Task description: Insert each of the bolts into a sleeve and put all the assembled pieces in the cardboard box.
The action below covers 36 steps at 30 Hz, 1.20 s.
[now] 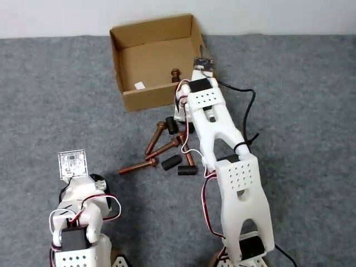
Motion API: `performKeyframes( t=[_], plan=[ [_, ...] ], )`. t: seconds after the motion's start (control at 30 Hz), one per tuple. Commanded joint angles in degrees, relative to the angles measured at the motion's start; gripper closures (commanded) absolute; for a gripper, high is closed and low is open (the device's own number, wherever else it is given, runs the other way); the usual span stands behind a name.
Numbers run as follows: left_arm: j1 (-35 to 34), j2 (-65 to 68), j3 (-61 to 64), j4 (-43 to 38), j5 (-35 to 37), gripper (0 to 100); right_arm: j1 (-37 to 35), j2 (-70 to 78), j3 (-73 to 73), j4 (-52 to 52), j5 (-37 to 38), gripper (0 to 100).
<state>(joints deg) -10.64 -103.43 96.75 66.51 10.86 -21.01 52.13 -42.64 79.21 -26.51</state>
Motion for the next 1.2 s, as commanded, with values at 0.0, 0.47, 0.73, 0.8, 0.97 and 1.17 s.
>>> performKeyframes(
  t=[0.0, 0.47, 0.73, 0.8, 0.97, 1.17],
  plan=[
    [-0.44, -0.09, -0.22, -1.05, 0.70, 99, -0.57, -1.54, -2.02, 4.00, -0.53, 99.2],
    [-0.18, -0.09, -0.31, -1.05, 0.70, 99, -0.66, -26.59, 1.05, 23.78, -0.35, 99.0],
    [3.34, -0.09, -0.31, 0.35, 0.53, 99, -1.71, -50.15, 20.84, 23.60, -0.44, 99.1],
    [3.16, -0.09, -0.31, 0.35, 0.44, 99, -1.71, -56.04, 27.08, 23.52, -0.53, 99.1],
    [3.08, -0.44, -0.31, 0.09, 0.35, 99, -1.71, -71.60, 37.80, 22.90, -1.58, 99.1],
    [3.60, -0.35, -1.80, -4.48, 0.35, 99, 2.95, -88.48, 55.82, 17.27, -1.76, 99.1]
  ],
)
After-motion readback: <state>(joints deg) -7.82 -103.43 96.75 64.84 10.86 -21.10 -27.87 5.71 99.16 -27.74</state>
